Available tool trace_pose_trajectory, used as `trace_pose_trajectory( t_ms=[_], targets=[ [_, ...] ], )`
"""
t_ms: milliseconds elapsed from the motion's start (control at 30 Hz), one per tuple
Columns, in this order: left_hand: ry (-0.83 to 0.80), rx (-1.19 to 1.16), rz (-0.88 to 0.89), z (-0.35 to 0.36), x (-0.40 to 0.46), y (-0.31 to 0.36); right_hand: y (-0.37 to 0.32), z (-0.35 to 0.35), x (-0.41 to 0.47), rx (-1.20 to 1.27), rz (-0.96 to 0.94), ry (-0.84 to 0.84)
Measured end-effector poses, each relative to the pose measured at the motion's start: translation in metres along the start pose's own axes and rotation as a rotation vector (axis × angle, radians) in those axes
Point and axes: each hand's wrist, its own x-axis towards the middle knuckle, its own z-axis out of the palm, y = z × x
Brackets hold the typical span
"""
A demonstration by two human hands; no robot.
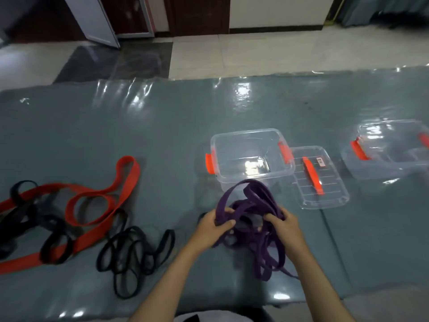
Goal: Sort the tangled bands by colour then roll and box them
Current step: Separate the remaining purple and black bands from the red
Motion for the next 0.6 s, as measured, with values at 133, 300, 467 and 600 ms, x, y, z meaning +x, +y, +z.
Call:
trace_pose_trajectory(
  t_ms=[133, 300, 467, 600],
  targets=[
    [0.072, 0.123, -0.016, 0.03, 0.004, -0.012, 0.026, -0.026, 0.028, -0.172, 0.051, -0.067],
    [0.352, 0.318, -0.036, 0.066, 0.009, -0.017, 0.026, -0.039, 0.045, -0.49, -0.037, -0.057],
    [0.366, 0.678, 0.017, 0.065, 0.005, -0.012, 0.008, -0.052, 0.053, -0.971, 0.102, -0.264],
    [0.269, 0.929, -0.004, 0.056, -0.005, -0.013, -0.011, -0.057, 0.057, -1.008, 0.006, -0.293]
  ],
)
